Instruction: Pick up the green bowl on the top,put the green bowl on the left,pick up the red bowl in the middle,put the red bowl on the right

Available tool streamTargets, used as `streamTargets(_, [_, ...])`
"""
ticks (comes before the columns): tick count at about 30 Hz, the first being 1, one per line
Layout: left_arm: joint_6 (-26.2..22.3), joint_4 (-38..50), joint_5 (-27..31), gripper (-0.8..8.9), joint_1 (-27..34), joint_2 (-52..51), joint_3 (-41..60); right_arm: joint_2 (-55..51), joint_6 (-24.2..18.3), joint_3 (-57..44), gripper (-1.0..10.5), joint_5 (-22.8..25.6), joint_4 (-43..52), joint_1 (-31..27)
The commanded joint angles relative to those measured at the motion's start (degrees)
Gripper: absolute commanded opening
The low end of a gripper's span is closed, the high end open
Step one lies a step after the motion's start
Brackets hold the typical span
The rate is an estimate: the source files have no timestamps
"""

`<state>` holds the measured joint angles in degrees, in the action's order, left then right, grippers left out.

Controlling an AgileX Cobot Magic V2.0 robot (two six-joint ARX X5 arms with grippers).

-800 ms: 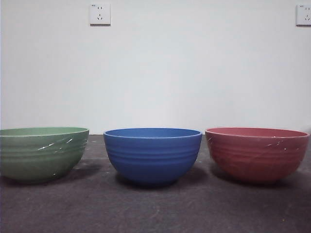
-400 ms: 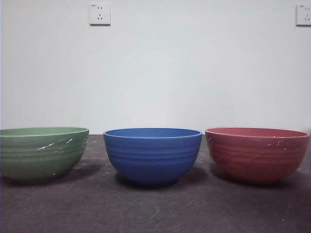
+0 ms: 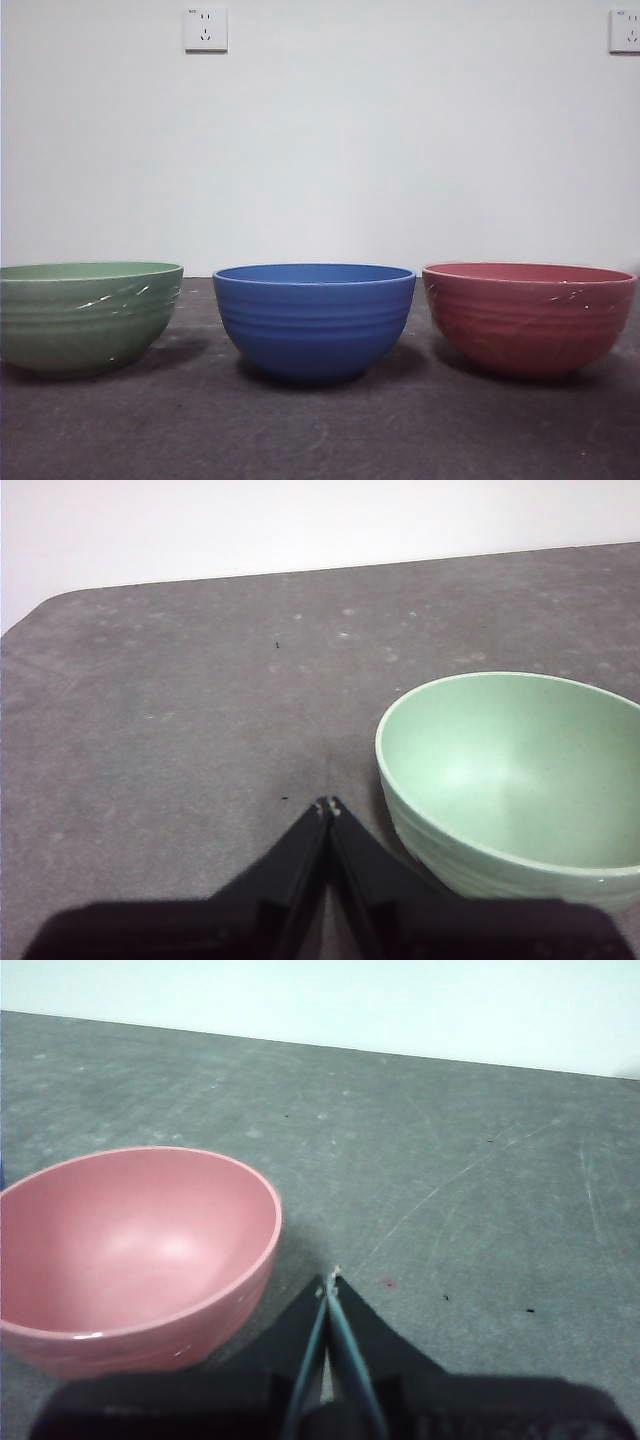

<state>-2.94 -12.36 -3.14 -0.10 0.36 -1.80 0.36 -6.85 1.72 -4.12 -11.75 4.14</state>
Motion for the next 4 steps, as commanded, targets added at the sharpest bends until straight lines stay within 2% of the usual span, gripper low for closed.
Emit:
streamTargets(1, [0.3,0.1,0.1,-0.04,0.2,-0.1,0.9,0.0,0.5,-0.7,0.0,0.1,0.3,0.0])
streamTargets(4, [0.3,0.2,0.1,-0.04,0.2,-0.1,0.9,0.0,0.5,-0.7,0.0,0.1,0.3,0.0])
